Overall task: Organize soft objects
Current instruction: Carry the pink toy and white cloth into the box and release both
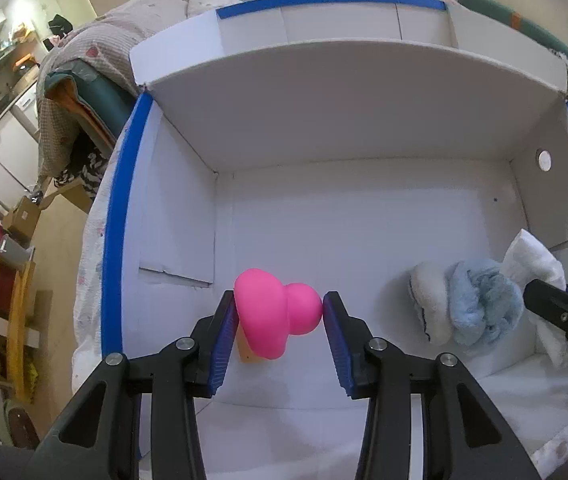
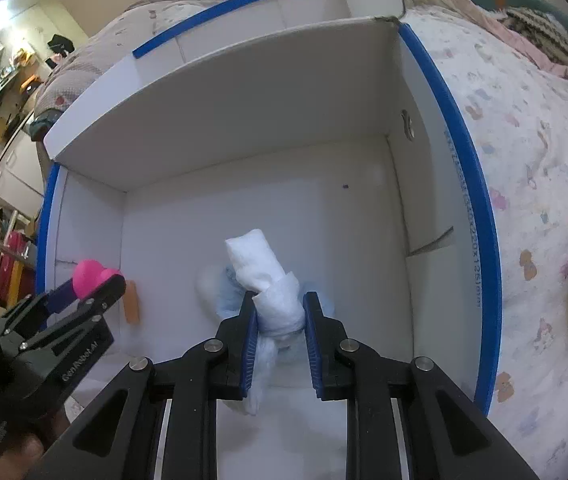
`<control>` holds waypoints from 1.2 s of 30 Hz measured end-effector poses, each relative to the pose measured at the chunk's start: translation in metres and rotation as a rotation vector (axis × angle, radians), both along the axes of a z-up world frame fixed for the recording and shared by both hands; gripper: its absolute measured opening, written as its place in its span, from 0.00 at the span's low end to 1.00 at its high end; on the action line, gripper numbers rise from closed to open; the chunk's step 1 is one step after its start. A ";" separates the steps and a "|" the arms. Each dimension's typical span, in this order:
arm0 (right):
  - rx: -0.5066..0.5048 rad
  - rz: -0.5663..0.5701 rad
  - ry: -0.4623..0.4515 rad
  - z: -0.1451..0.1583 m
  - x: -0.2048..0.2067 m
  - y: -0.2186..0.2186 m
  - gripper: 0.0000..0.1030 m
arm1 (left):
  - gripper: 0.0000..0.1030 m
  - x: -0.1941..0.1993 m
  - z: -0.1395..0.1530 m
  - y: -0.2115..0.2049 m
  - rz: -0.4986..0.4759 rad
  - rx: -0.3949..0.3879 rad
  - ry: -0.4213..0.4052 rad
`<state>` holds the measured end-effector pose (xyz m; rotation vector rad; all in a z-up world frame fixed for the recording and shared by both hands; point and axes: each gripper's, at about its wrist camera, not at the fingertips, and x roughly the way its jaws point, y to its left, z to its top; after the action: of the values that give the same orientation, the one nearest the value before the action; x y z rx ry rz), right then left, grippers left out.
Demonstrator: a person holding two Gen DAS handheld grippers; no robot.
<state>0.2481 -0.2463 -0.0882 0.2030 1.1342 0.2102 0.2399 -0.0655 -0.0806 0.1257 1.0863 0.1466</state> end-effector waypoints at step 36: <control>0.145 -0.048 -0.125 0.031 -0.020 -0.018 0.86 | 0.67 -0.013 0.032 -0.001 -0.059 -0.028 -0.059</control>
<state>0.2285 -0.2647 -0.0572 0.3408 0.9896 0.2594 0.2270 -0.0664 -0.0485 0.1279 1.0247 0.0816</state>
